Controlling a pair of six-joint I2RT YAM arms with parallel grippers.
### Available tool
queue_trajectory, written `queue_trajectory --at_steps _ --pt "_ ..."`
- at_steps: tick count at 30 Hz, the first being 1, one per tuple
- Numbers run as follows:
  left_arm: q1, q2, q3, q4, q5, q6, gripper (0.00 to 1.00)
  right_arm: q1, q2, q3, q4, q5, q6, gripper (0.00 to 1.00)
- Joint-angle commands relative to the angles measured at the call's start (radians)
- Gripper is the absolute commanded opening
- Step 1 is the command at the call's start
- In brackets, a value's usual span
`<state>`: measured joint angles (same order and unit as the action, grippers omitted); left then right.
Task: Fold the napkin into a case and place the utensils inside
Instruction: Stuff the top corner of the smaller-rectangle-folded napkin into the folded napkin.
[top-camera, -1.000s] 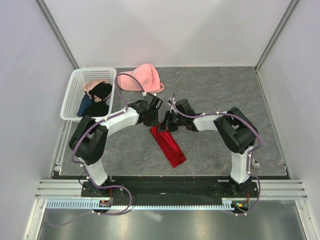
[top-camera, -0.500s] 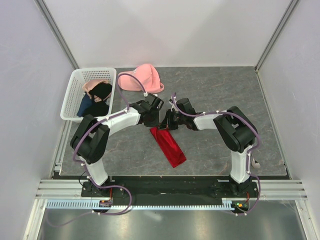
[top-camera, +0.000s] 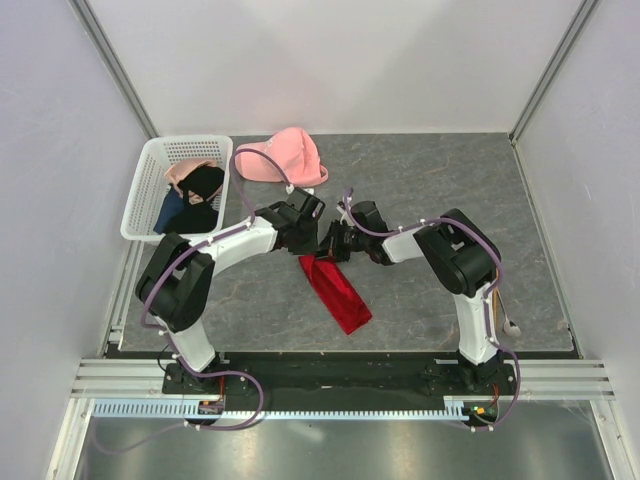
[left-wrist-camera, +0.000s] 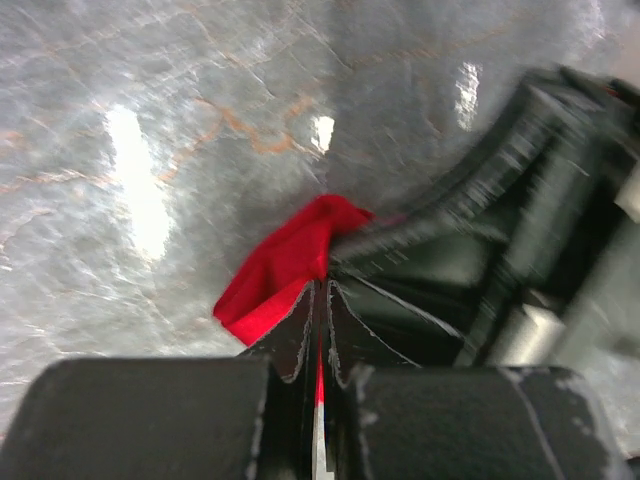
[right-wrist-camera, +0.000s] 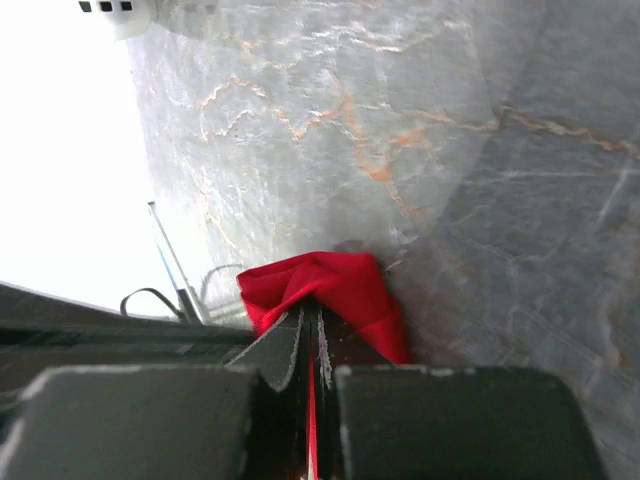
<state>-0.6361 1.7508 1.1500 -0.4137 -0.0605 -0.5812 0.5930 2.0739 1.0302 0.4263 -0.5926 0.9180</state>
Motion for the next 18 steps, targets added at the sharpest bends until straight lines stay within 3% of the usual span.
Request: queue_trajectory --at_steps 1,7,11,18 --pt "-0.002 -0.05 -0.029 0.07 0.111 -0.069 0.02 0.008 0.086 -0.045 0.247 -0.03 0.159 0.0" --pt "0.004 -0.024 -0.047 0.056 0.076 -0.077 0.02 -0.007 0.023 -0.093 0.241 -0.041 0.133 0.0" --pt "0.013 -0.045 -0.058 0.05 0.013 -0.083 0.02 -0.015 -0.067 -0.064 -0.024 -0.003 -0.042 0.0" --pt "0.018 -0.077 -0.056 0.036 -0.019 -0.078 0.05 -0.016 -0.15 -0.071 -0.146 0.02 -0.137 0.03"
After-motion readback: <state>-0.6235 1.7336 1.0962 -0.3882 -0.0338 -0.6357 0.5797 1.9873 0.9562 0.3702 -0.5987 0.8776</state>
